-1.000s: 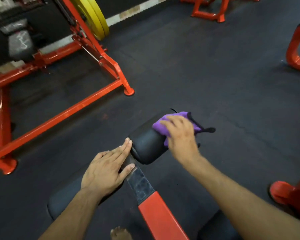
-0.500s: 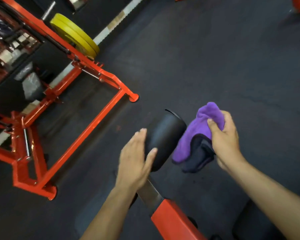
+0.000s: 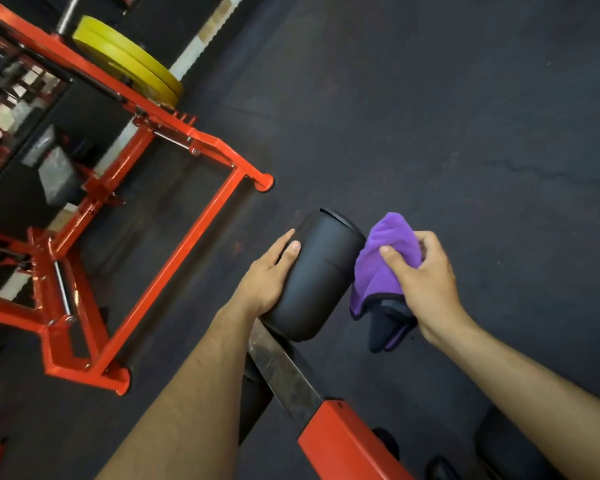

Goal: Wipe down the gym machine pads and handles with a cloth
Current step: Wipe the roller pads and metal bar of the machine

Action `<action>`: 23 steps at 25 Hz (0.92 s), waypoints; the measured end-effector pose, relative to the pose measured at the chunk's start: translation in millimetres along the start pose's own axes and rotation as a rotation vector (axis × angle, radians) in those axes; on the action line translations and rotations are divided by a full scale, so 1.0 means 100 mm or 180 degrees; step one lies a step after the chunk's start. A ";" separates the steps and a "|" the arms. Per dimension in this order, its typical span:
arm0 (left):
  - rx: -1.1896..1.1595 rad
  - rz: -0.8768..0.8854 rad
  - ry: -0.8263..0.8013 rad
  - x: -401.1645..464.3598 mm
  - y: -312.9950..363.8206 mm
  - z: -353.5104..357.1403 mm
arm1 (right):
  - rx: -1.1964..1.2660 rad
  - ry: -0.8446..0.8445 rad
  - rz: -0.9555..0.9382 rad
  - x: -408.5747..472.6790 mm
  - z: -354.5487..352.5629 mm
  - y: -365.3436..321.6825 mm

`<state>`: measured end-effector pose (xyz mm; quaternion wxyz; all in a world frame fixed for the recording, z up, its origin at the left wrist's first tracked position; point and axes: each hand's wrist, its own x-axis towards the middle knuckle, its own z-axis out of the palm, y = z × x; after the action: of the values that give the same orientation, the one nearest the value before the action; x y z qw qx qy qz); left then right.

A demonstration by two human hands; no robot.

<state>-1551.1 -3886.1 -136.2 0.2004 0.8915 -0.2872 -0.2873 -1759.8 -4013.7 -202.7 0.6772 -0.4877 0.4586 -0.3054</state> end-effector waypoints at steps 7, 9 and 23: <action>0.1044 0.0619 0.0896 -0.32 0.14 0.32 | -0.0252 0.0100 -0.0635 -0.03 -0.09 -0.22; 0.0957 0.0497 0.0858 -0.33 0.17 0.31 | -0.0367 0.0227 -0.1243 -0.01 -0.04 -0.20; 0.0359 0.0089 0.0758 -0.22 0.10 0.19 | -0.1723 -0.0011 -0.1975 0.13 0.47 -0.02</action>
<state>-1581.6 -3883.6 -136.6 0.1866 0.9251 -0.2895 -0.1599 -1711.5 -4007.6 -199.9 0.4010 -0.7639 0.3525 -0.3626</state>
